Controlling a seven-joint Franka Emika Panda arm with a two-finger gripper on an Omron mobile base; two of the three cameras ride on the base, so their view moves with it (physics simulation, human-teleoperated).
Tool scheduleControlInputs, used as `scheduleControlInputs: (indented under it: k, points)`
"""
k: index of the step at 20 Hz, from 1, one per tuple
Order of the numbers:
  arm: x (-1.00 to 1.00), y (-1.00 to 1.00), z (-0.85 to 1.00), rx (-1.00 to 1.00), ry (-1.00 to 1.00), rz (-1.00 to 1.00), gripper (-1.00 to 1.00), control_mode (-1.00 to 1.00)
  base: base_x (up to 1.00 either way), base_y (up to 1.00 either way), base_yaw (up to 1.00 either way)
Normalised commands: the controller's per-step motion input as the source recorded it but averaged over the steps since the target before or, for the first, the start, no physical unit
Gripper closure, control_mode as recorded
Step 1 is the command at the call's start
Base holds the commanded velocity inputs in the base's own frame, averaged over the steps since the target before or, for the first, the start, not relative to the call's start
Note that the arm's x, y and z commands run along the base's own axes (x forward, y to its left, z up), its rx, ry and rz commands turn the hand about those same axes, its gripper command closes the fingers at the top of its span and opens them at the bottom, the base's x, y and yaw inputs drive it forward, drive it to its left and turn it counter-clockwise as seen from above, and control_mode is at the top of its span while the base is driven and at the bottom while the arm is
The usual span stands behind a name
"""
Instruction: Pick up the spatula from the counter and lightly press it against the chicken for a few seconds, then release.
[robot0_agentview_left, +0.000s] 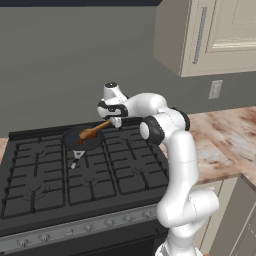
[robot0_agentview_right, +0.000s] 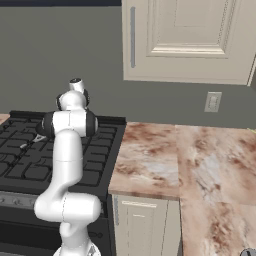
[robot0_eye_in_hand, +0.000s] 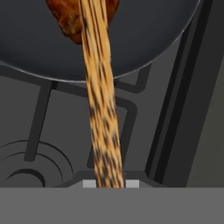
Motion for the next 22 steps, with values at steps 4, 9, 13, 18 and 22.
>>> scheduleControlInputs:
  k: [4,9,13,18,22]
  points:
    - [-0.19,0.0,0.11,0.0,-0.03,0.0,1.0,-1.0,0.0,0.0,0.0]
    - [-0.36,0.0,0.28,0.0,-0.08,0.0,1.0,-1.0,0.0,0.0,0.0]
    - [-0.42,0.0,0.11,0.0,-0.1,0.0,1.0,-1.0,0.0,0.0,0.0]
    - [-0.55,-0.04,0.01,0.13,-0.12,-0.02,1.0,-1.0,0.0,0.0,0.0]
    - [-0.49,-0.22,0.23,0.32,-0.04,-0.19,1.0,-1.0,0.0,0.0,0.0]
